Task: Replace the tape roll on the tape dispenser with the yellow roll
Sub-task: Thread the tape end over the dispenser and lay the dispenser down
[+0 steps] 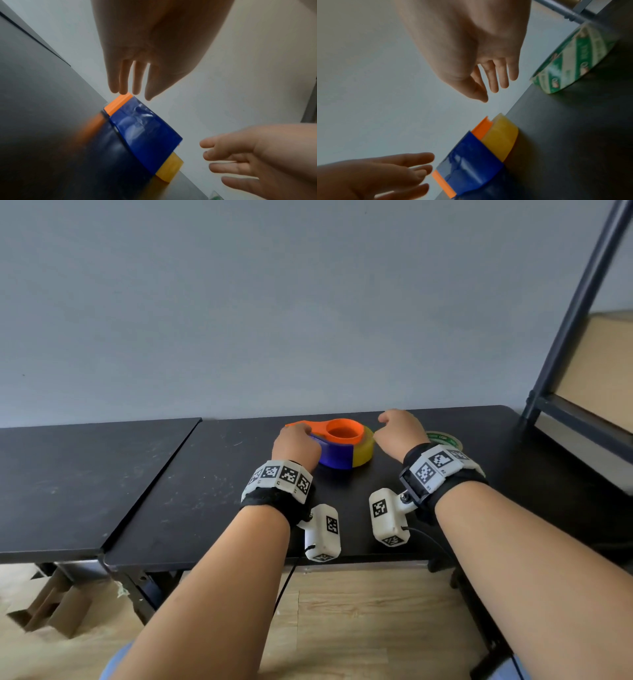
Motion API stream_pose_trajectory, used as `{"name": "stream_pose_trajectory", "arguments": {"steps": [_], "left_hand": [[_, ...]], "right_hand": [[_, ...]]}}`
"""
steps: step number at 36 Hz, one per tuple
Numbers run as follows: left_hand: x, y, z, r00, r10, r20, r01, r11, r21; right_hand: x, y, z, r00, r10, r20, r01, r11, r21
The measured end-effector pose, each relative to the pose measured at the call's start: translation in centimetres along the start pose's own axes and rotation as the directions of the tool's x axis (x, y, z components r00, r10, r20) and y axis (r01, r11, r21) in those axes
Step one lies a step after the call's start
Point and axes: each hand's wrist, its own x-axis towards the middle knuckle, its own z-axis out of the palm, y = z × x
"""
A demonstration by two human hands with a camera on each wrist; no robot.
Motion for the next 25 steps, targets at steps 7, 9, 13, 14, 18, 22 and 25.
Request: {"name": "stream_pose_trajectory", "arguments": {"steps": [7, 9, 13, 14, 18, 22, 25], "left_hand": [[-0.7, 1.2, 1.8, 0.998, 0.050, -0.027, -0.050, 0.999, -0.014], [-0.7, 1.2, 2.2, 0.998, 0.053, -0.023, -0.053, 0.999, -0.001], [-0.6, 1.3, 2.5, 0.999, 0.045, -0.003, -0.045, 0.999, 0.018], [-0.6, 1.4, 2.5, 0.999, 0.040, 0.005, -0.040, 0.999, 0.025], [-0.4, 1.4, 2.4, 0.998, 0.042, 0.042, -0.044, 0.998, 0.043], [-0.2, 1.3, 2.2, 0.998, 0.044, 0.046, -0.046, 0.998, 0.036], [-0.1, 1.3, 2.0, 0.998, 0.053, 0.017, -0.054, 0.998, 0.016]], "right_hand": [[-0.6, 2.8, -0.8, 0.988, 0.155, -0.019, -0.156, 0.967, -0.199], [-0.4, 3.3, -0.6, 0.982, 0.190, 0.011, -0.183, 0.956, -0.230], [0.4, 4.0, 0.2, 0.981, 0.181, 0.071, -0.150, 0.938, -0.314], [0.6, 3.9, 0.2, 0.982, 0.169, 0.089, -0.130, 0.932, -0.338], [1.9, 3.8, 0.8, 0.967, 0.138, 0.213, -0.064, 0.945, -0.320], [2.9, 3.1, 1.8, 0.969, 0.102, 0.225, -0.033, 0.956, -0.290], [3.5, 2.4, 2.1, 0.966, 0.098, 0.240, -0.033, 0.964, -0.262]]}}
